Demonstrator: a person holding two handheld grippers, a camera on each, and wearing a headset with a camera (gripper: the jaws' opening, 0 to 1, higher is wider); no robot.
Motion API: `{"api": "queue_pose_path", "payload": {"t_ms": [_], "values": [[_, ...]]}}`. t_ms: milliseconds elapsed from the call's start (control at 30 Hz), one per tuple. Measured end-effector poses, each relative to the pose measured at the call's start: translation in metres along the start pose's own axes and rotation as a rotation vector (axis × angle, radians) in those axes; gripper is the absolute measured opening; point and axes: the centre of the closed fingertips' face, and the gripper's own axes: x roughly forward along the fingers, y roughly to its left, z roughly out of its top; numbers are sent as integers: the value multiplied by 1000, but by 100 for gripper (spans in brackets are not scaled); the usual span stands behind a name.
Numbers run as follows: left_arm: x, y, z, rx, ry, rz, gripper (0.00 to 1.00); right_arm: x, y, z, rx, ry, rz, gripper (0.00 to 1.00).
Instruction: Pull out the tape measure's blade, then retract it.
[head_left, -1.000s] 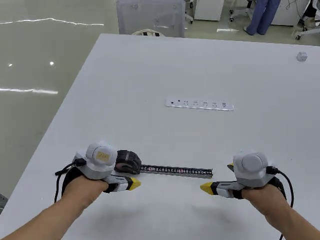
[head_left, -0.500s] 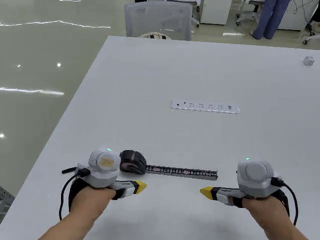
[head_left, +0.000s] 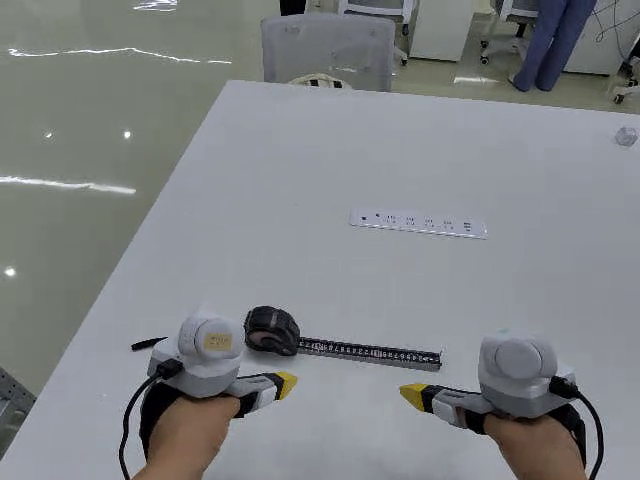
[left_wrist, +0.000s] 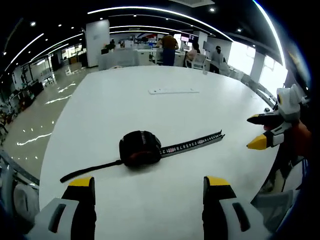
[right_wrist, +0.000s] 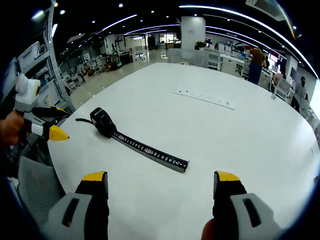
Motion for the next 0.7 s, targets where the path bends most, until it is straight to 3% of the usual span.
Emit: {"api": "queue_pose_path", "payload": {"t_ms": [200,367,700], "values": [[-12,-12,-8,-41,1,4,86,-11,9,-6,39,12,-13,90],[-19,-29,-16,-38,21,-35,86,-21,20,-10,39,22,-14,91],[-39,-40,-12,-8,21,-44,86,-44,35,-8,37,15,5,92]]}}
